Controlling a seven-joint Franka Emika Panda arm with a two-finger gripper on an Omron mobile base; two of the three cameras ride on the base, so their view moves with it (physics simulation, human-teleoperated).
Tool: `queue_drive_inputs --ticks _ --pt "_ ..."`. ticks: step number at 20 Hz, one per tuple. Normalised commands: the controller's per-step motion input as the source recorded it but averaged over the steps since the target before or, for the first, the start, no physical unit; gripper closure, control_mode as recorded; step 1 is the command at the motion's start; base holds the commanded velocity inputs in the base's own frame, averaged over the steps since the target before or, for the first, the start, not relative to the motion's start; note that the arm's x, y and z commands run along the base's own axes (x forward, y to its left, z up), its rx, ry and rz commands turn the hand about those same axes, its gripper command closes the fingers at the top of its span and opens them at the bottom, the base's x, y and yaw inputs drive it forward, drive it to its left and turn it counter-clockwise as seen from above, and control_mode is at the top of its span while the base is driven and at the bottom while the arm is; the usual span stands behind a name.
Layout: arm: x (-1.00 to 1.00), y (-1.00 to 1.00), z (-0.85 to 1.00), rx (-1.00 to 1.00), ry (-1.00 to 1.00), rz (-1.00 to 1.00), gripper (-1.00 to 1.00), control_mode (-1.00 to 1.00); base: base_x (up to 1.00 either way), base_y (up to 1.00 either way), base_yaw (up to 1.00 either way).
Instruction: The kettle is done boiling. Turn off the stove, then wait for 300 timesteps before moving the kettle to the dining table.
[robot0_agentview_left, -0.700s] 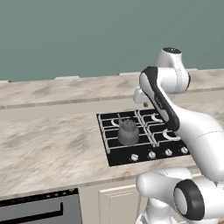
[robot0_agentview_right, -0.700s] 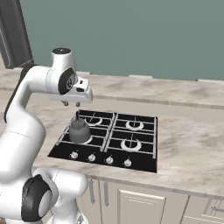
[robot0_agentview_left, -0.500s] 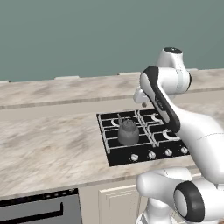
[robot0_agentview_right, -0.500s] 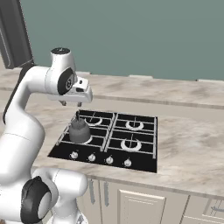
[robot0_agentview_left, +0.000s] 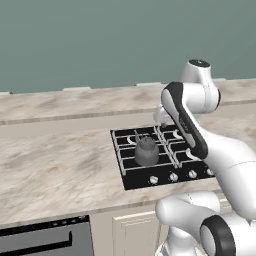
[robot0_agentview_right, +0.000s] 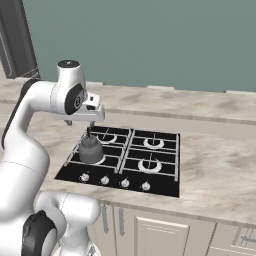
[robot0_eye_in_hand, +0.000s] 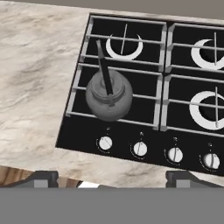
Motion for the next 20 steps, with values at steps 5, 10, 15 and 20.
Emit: queue_drive_inputs --ticks 5,10,15,20 --pt "-0.09 0.01 -0.20 0.00 0.01 0.10 -1.00 -1.00 0.00 0.00 0.00" --pt "-0.17 0.00 -0.26 -0.01 0.00 0.12 -1.00 -1.00 0.00 0.00 0.00" --pt "-0.20 0.01 -0.28 -0.02 0.00 0.10 -1.00 -1.00 0.00 0.00 0.00" --pt "-0.14 0.02 -0.26 -0.05 0.01 0.09 -1.00 -1.00 0.00 0.00 0.00"
